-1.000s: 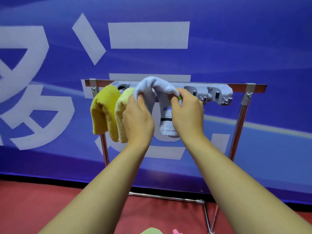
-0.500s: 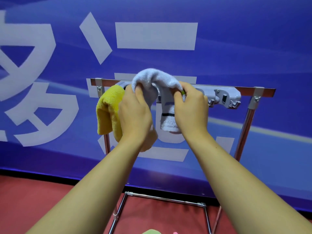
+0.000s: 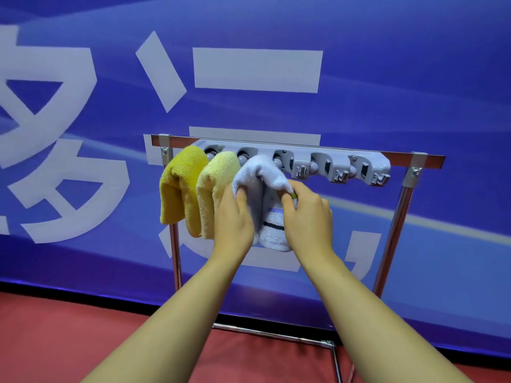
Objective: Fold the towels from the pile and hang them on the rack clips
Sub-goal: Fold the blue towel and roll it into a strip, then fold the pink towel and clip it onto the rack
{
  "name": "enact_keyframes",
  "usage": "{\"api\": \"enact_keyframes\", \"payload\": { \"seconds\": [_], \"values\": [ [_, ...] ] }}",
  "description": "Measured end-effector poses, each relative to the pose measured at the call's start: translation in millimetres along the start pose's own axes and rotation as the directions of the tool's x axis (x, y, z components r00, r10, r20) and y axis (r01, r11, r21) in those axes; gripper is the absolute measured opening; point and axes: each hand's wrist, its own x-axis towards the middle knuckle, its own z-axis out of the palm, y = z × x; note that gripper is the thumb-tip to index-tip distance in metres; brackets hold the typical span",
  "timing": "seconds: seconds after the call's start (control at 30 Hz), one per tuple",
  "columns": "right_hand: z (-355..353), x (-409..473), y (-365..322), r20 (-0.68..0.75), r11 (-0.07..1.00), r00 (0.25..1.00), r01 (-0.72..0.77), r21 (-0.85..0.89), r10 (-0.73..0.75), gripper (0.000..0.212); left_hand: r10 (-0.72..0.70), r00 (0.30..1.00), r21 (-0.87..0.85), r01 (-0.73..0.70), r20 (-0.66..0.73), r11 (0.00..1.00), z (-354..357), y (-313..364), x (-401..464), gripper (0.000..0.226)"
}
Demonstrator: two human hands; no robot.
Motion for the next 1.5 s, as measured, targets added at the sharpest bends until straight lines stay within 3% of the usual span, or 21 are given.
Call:
{"api": "enact_keyframes", "payload": {
  "seconds": [0.1,0.33,0.53,0.6,0.73,0.93,1.17,1.33,1.4,1.5],
  "values": [
    [10.4,-10.9,9.4,0.062,0.999,0.998,-0.012,0.032,0.010,0.031,-0.014,0.991,-0.190,0.040,0.136,0.981,8.8,-26.5,-5.2,0.029],
    [19.0,-32.2,34.7,0.172,0.991,0.985,-0.005,0.133,-0.019,0.034,-0.083,0.916,-0.299,0.213,0.393,0.930,13.7,-53.0,-18.1,0.036],
    [35.0,-68.3,102.7,0.271,0.995,0.958,-0.103,0.008,0.097,0.046,-0.239,0.846,-0.076,0.311,0.477,0.947,8.4,-103.7,-66.4,0.043],
    [47.8,-93.1,129.2,0.358,0.990,0.924,-0.112,-0.090,0.137,0.050,-0.283,0.807,0.035,0.310,0.518,0.950,11.3,-131.8,-93.9,0.058],
    [75.0,-146.6,184.6,0.520,0.957,0.817,-0.128,-0.260,0.250,0.053,-0.357,0.734,0.255,0.253,0.577,0.933,17.1,-201.3,-149.5,0.062],
    [120.1,-229.7,287.9,0.684,0.903,0.600,-0.180,-0.391,0.415,0.051,-0.551,0.608,0.444,0.336,0.571,0.831,31.2,-309.8,-220.7,0.058],
    [152.5,-321.7,386.2,0.760,0.827,0.325,-0.237,-0.511,0.563,0.042,-0.745,0.378,0.600,0.442,0.550,0.667,48.0,-409.8,-298.1,0.056],
    [182.4,-371.7,435.7,0.814,0.823,0.136,-0.174,-0.541,0.564,0.054,-0.834,0.218,0.691,0.476,0.507,0.544,63.4,-467.8,-345.9,0.057],
    [193.0,-384.1,448.9,0.824,0.830,0.117,-0.147,-0.537,0.554,0.053,-0.873,0.156,0.721,0.508,0.462,0.472,71.6,-485.1,-361.6,0.058],
    [208.5,-397.8,464.9,0.836,0.850,0.177,-0.214,-0.482,0.519,0.053,-0.921,0.088,0.742,0.565,0.380,0.360,81.7,-511.1,-384.7,0.059]
  ]
}}
